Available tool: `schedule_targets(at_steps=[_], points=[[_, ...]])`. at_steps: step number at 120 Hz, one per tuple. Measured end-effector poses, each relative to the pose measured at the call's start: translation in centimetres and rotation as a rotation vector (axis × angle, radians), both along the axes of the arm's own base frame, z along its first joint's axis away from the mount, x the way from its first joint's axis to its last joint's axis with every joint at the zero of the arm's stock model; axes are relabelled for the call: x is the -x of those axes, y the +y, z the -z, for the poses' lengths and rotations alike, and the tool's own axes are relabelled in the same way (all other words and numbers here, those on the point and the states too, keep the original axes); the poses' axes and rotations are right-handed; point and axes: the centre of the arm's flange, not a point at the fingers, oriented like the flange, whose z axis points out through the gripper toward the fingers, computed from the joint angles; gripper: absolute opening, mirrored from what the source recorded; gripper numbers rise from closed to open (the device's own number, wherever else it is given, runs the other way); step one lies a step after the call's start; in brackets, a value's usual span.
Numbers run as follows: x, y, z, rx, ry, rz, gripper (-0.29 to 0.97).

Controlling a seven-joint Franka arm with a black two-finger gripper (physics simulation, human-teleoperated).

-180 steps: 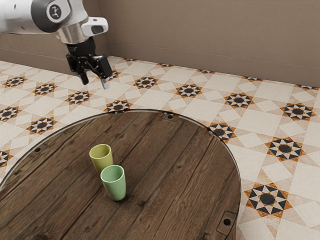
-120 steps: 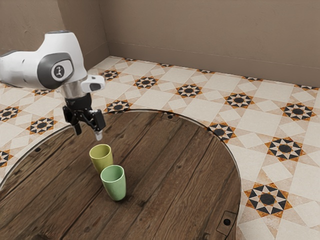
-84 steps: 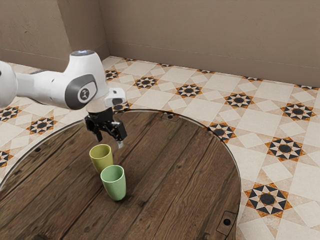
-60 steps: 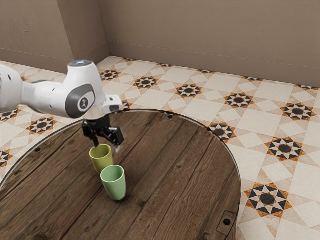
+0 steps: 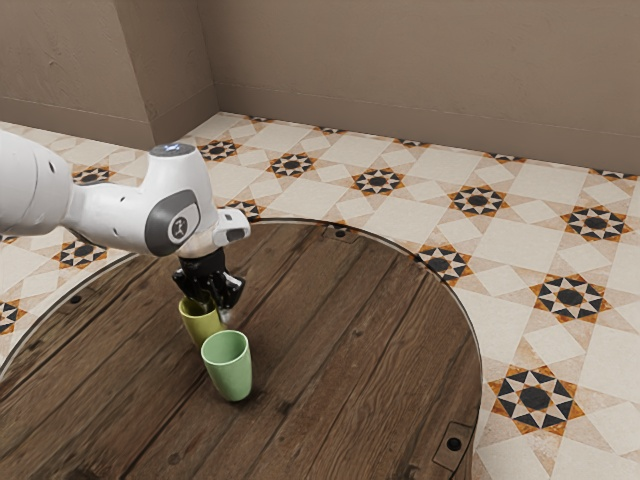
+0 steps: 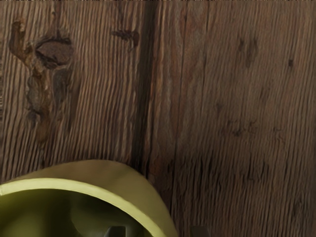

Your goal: Place the left cup onto the right cup

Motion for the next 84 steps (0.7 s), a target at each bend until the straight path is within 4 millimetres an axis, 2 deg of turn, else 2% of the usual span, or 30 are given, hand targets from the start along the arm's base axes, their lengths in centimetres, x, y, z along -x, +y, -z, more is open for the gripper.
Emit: schedule_targets(at_steps=[23, 54, 60, 69, 84], points=[[0.1, 0.0, -1.0, 0.004, -0.008, -0.01, -0.06], [0.7, 0.2, -2.1, 0.009, 0.015, -0.022, -0.08], [1.0, 0.1, -4.0, 0.018, -0.001, -0.022, -0.08], [1.8, 0.1, -7.8, 0.03, -0.033, -0.018, -0.09], [4.0, -0.4, -13.8, 0.03, -0.059, 0.013, -0.1]])
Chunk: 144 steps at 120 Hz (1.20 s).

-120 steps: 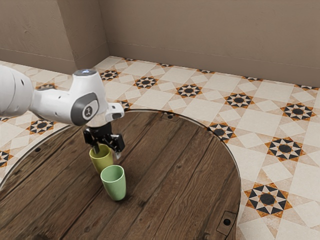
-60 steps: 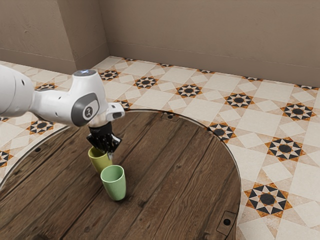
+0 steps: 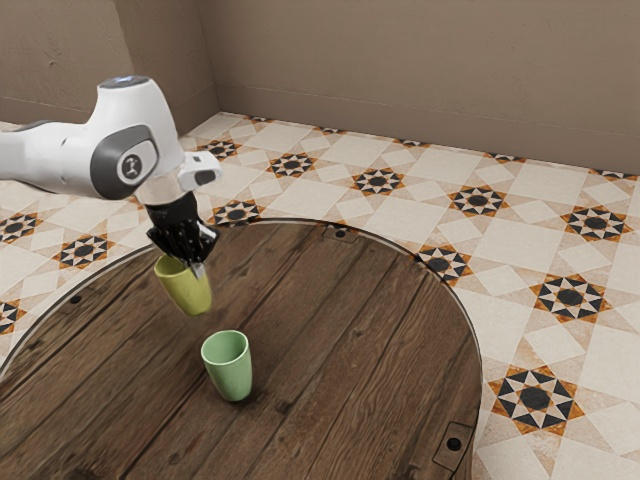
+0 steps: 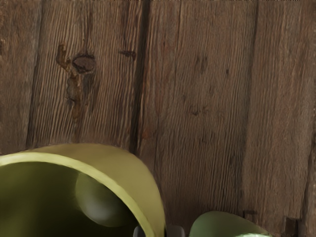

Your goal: Place the left cup onto the right cup

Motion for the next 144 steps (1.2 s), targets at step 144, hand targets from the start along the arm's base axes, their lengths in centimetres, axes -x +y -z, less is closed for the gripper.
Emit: schedule_targets(at_steps=[144], points=[[4.4, -11.6, 4.1, -0.053, 0.048, 0.133, 0.29]])
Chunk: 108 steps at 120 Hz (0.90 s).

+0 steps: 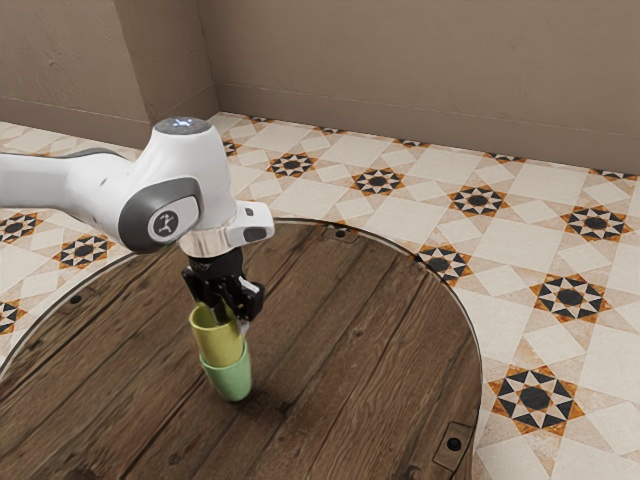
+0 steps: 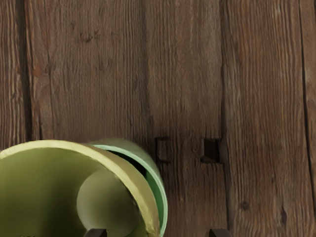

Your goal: Place the left cup onto the right cup

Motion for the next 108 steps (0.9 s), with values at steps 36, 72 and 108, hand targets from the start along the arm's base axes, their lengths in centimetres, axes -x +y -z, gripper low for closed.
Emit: schedule_targets(at_steps=[36, 72, 108], points=[[0.9, -1.0, -6.8, 0.014, -0.073, 0.012, 0.59], [-8.8, 4.1, -18.4, 0.02, -0.141, -0.065, 0.66], [-9.3, 8.7, -21.3, 0.003, -0.108, -0.059, 0.67]])
